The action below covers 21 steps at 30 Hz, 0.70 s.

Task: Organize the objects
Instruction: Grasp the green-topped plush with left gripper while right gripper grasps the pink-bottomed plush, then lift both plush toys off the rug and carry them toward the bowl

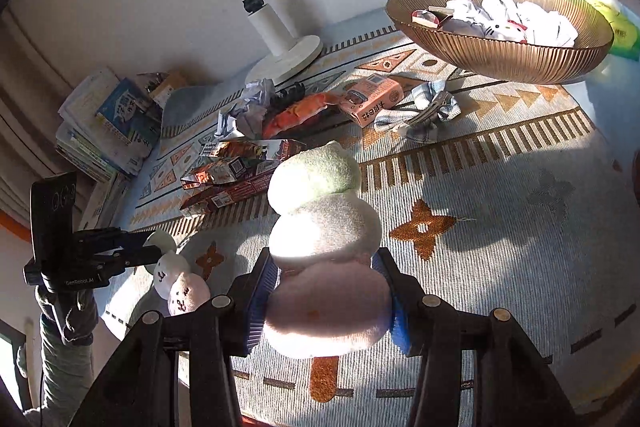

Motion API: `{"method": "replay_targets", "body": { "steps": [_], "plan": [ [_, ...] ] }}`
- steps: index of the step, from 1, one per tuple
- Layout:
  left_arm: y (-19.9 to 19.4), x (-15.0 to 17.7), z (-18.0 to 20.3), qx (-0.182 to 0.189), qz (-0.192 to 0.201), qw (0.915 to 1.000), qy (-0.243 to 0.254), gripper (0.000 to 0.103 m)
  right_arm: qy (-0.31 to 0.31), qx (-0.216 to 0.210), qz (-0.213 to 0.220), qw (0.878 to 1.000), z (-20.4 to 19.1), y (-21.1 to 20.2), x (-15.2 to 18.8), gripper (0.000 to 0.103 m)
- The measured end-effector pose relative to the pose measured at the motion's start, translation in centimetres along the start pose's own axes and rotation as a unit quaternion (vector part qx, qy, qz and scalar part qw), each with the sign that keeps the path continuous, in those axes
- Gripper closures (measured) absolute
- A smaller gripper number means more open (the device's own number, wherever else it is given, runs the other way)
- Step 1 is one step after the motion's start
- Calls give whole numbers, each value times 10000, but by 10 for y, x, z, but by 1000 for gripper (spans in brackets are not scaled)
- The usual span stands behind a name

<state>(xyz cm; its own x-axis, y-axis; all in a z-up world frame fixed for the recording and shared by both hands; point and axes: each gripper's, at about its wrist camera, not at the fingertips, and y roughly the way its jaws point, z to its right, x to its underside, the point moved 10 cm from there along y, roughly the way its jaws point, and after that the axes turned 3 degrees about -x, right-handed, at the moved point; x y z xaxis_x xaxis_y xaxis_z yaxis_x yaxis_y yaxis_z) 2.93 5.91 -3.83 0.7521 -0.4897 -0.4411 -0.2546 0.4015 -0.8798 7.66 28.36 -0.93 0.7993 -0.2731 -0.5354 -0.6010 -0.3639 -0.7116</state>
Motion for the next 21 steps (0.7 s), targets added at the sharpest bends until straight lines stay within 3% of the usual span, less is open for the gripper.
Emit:
{"method": "replay_targets", "body": {
  "steps": [4,8,12,13,14,15,17,19,21],
  "plan": [
    [11,-15,-20,85,24,9989,-459,60,-15,3,-100,9999,1,7,3,54],
    [11,-15,-38,-385,5,9965,-741,60,61,-63,-245,9997,7,18,9,54],
    [-9,6,-31,-212,189,9918,-1250,59,132,-206,-245,9994,7,24,12,53],
    [-12,13,-24,-38,262,9890,-1457,56,95,-200,-244,9995,6,25,12,53],
    [-12,19,-19,90,251,9853,-1686,48,63,-190,-241,9995,5,25,13,53],
    [-10,25,-15,208,212,9817,-1882,32,43,-190,-239,9995,4,25,13,53],
    [-5,30,-8,400,267,9716,-2319,17,54,-242,-247,9994,4,24,14,53],
    [4,26,5,579,337,9629,-2613,17,105,-322,-256,9991,5,22,14,53],
    [15,26,7,246,374,9573,-2856,18,163,-383,-248,9988,6,21,14,53]
  ]
}}
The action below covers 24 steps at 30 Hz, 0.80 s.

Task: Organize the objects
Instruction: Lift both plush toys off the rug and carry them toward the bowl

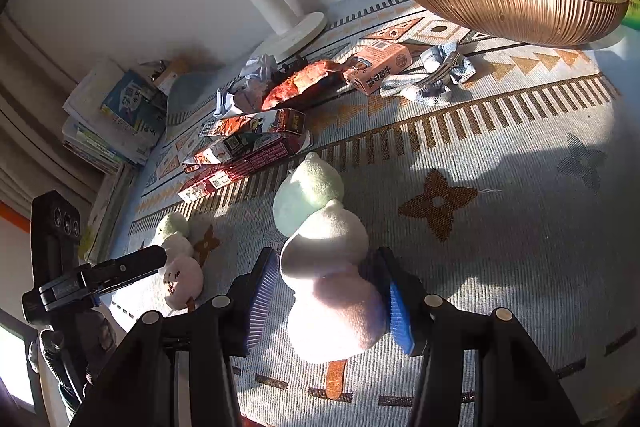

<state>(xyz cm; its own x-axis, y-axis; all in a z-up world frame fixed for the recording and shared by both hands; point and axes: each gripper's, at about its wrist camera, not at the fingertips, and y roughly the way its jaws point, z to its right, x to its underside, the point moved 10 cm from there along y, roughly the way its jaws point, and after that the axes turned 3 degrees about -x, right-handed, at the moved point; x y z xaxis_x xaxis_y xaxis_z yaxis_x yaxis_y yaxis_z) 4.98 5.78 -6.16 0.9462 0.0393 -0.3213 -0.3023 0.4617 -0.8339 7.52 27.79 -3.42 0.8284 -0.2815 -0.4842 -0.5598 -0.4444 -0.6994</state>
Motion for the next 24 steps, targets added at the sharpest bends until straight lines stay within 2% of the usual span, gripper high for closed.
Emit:
{"method": "replay_targets", "body": {
  "steps": [2,4,6,7,8,9,10,11,12,13,15,17,22,24],
  "plan": [
    [1,-5,6,-458,413,9981,47,17,2,16,15,10000,0,0,0,53],
    [9,-7,12,-870,652,9941,60,17,-32,95,26,9999,-1,0,0,53],
    [17,-8,19,-1488,803,9849,378,18,-105,201,35,9997,-3,1,0,53],
    [21,-7,22,-1765,829,9788,621,20,-166,254,42,9995,-3,1,1,53],
    [22,-7,24,-1967,870,9729,848,30,-254,308,38,9992,-4,2,1,53],
    [22,-7,28,-1980,870,9710,1022,34,-342,354,26,9988,-5,2,2,53],
    [21,-6,30,-1845,828,9726,1142,37,-435,401,3,9982,-6,3,3,53],
    [18,-4,33,-1638,782,9750,1283,46,-513,420,-28,9978,-7,4,3,50],
    [15,-4,35,-1460,759,9754,1469,50,-565,404,-56,9976,-8,4,4,46],
    [10,-2,35,-1382,775,9731,1671,50,-581,369,-73,9976,-9,5,4,43],
    [2,-2,29,-1514,821,9645,2004,50,-571,349,-73,9977,-11,7,3,36],
    [-1,0,22,-1488,792,9642,2049,50,-693,540,-84,9961,-14,10,3,36],
    [-2,6,28,-1066,806,9725,1909,50,-1341,1437,-40,9805,-19,17,9,41],
    [-5,3,37,-976,866,9720,1956,50,-1546,1817,23,9711,-17,17,9,53]
  ]
}}
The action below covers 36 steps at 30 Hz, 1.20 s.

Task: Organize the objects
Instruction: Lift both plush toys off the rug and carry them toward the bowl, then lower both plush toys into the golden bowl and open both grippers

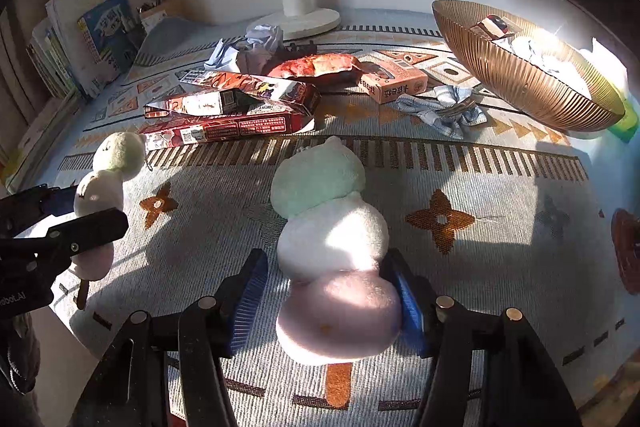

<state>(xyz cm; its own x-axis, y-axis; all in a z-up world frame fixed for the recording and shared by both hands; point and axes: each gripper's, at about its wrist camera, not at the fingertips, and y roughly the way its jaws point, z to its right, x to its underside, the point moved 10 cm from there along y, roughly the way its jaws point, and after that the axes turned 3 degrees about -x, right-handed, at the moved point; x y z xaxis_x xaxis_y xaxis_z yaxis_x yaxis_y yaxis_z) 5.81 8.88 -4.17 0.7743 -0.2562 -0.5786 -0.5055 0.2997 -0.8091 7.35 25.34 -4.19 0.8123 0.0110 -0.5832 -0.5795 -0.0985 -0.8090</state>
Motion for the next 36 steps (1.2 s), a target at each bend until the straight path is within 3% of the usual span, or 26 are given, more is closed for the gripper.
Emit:
{"method": "replay_targets", "body": {
  "steps": [4,9,15,18,20,23,27,29,32,35,36],
  "plan": [
    [-15,-21,21,75,274,9993,224,50,134,-154,192,9996,7,-9,-5,56],
    [-29,-63,54,226,541,9966,584,50,602,-65,971,9934,41,-58,-44,56],
    [-36,-155,105,652,967,9907,707,50,1517,802,1927,9661,132,-114,-114,56],
    [-32,-206,135,948,1231,9858,637,49,1894,969,2217,9516,167,-123,-140,56],
    [-21,-237,147,1051,1301,9855,294,48,2092,812,2263,9478,184,-117,-148,56],
    [8,-264,161,1081,1205,9868,34,48,2209,945,2206,9453,205,-106,-153,56],
    [41,-271,193,1092,1171,9865,351,48,2242,943,2262,9432,220,-96,-171,55],
    [53,-275,207,1092,1176,9858,500,48,2465,891,2336,9363,234,-90,-173,53],
    [66,-287,209,1069,1333,9847,348,42,2622,680,2197,9372,249,-76,-173,42],
    [81,-289,203,1177,1088,9870,74,25,2470,752,2066,9437,250,-70,-167,41],
    [83,-287,200,1258,1041,9866,5,25,2379,778,2074,9457,246,-71,-166,41]
  ]
}}
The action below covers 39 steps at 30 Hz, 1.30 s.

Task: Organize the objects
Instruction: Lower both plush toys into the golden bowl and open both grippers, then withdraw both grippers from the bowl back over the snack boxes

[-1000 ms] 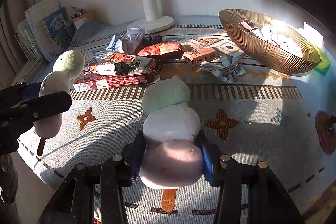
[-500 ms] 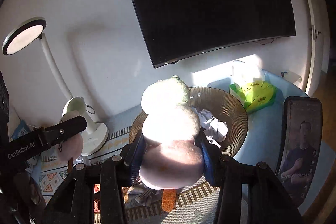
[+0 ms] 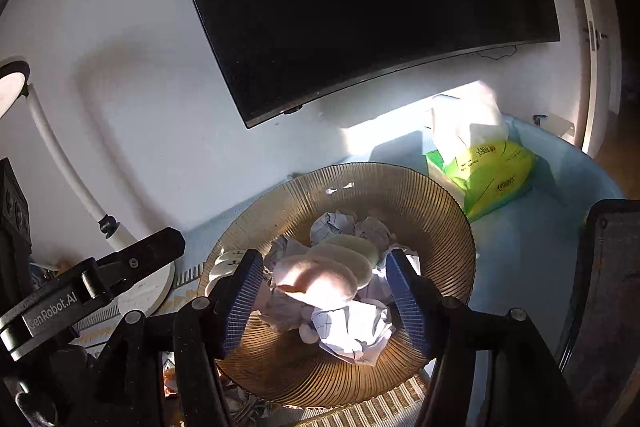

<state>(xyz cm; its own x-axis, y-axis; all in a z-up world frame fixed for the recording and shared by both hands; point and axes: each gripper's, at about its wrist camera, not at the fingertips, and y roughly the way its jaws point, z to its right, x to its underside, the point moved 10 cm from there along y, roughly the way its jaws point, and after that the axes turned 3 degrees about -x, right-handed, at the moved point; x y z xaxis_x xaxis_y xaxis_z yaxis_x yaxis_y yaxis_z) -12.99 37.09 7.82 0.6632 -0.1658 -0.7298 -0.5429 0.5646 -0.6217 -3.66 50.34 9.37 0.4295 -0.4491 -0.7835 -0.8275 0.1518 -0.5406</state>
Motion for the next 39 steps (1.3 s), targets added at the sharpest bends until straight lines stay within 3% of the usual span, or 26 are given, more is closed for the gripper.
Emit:
{"method": "replay_targets", "body": {
  "steps": [4,8,12,15,16,18,19,21,25,28,31,34,39],
  "plan": [
    [-16,4,-9,37,94,9999,-48,25,-349,-171,-25,9992,-19,-11,14,41],
    [-59,11,-18,-121,429,9989,125,25,-839,-323,-30,9959,-45,-33,31,40],
    [-121,27,-46,-247,882,9958,0,25,-1237,-653,93,9901,-80,-60,50,25],
    [-162,54,-87,-692,1052,9916,-292,25,-1402,-1019,159,9847,-109,-74,76,16],
    [-173,66,-106,-932,1088,9889,-396,24,-1460,-1085,168,9832,-117,-74,87,14],
    [-194,91,-149,-1467,1135,9806,-642,8,-1601,-1152,185,9802,-131,-70,111,8],
    [-203,105,-170,-1677,1112,9766,-759,6,-1696,-1133,205,9788,-136,-65,122,8],
    [-213,138,-212,-2011,859,9704,-1024,6,-1921,-1006,-63,9762,-144,-47,146,8],
    [-232,193,-287,-2695,670,9443,-1763,6,-1937,-964,-298,9759,-142,-24,165,8],
    [-235,217,-321,-3034,653,9299,-1976,6,-2018,-926,-669,9727,-142,-10,177,8],
    [-226,231,-334,-2777,462,9316,-2299,7,-2158,-767,-715,9708,-143,-7,182,8],
    [-226,231,-333,-2797,514,9317,-2260,6,-2381,-650,-665,9668,-148,-8,186,8],
    [-215,233,-326,-2696,294,9391,-2111,6,-2507,-476,-648,9647,-149,-7,187,7]
  ]
}}
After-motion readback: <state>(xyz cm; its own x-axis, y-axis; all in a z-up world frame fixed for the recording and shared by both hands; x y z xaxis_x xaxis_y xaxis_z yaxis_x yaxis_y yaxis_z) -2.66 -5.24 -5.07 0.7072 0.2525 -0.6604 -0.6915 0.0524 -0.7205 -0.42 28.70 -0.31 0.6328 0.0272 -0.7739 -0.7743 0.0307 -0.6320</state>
